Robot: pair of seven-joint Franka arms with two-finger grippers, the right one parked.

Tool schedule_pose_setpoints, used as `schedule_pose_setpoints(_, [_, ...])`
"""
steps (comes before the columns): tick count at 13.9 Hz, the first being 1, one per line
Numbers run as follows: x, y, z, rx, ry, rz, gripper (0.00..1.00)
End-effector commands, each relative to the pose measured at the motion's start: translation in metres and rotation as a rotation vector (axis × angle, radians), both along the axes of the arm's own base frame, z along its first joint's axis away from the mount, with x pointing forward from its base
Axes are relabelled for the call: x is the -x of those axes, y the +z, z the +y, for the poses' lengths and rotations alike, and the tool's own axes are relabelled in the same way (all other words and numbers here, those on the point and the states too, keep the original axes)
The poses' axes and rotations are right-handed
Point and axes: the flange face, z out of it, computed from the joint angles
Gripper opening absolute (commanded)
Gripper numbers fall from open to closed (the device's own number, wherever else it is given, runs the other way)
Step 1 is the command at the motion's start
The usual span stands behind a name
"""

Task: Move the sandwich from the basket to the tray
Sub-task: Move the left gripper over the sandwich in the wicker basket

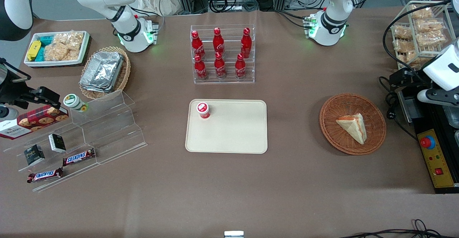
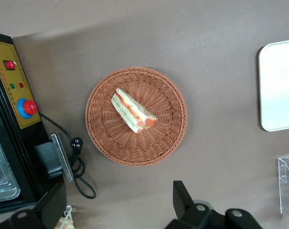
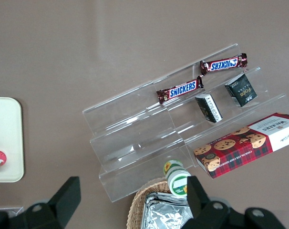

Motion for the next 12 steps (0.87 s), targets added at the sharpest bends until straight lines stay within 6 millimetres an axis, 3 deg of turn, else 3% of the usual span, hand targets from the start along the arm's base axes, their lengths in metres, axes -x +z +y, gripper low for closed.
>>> schedule_pose_setpoints(1, [-0.006,0.002,-0.001,-0.001,0.017,0.01,1.0])
schedule_pose_setpoints(5, [-0.007,-0.009,-0.005,-0.005,0.046,0.032,1.0])
schedule_pose_setpoints(9, [0.002,-0.064,-0.004,-0.014,0.228,0.085,1.0])
schedule_pose_setpoints(12, [0.013,-0.099,-0.004,-0.013,0.292,0.028,1.0])
